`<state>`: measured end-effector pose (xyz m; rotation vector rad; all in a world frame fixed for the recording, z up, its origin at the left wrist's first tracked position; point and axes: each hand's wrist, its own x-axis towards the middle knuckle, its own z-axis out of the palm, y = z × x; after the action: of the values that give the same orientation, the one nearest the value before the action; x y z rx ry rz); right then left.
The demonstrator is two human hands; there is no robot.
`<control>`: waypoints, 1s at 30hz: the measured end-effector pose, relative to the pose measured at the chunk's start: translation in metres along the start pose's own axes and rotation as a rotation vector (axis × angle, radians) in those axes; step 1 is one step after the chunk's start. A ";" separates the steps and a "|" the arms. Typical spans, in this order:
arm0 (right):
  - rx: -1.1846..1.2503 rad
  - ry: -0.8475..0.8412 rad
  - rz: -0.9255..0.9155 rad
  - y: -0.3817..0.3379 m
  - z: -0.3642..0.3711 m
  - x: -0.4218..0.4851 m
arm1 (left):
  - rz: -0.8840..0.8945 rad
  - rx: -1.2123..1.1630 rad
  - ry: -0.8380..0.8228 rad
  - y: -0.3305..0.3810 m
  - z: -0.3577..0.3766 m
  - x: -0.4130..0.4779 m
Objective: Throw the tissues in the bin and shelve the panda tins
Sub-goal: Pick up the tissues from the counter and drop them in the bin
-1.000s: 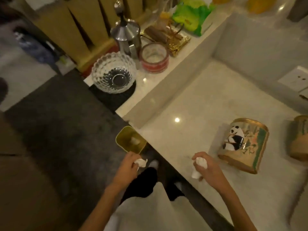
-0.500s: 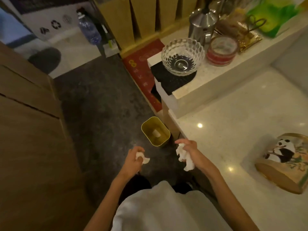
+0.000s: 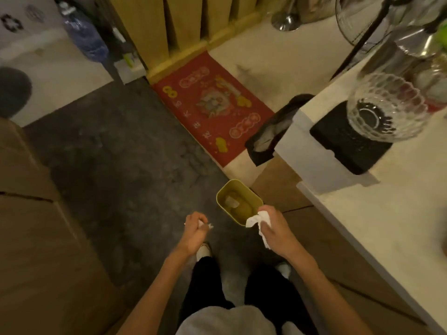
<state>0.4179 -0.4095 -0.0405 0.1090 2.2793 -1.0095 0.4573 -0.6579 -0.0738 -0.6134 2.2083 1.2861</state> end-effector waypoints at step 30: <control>-0.638 -0.135 0.223 0.379 0.266 0.467 | 0.231 0.984 -0.554 -0.236 0.290 0.515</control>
<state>0.3046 -0.4076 -0.6880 0.0226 2.2894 -0.1469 0.2624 -0.5728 -0.6731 0.3452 2.0983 0.2580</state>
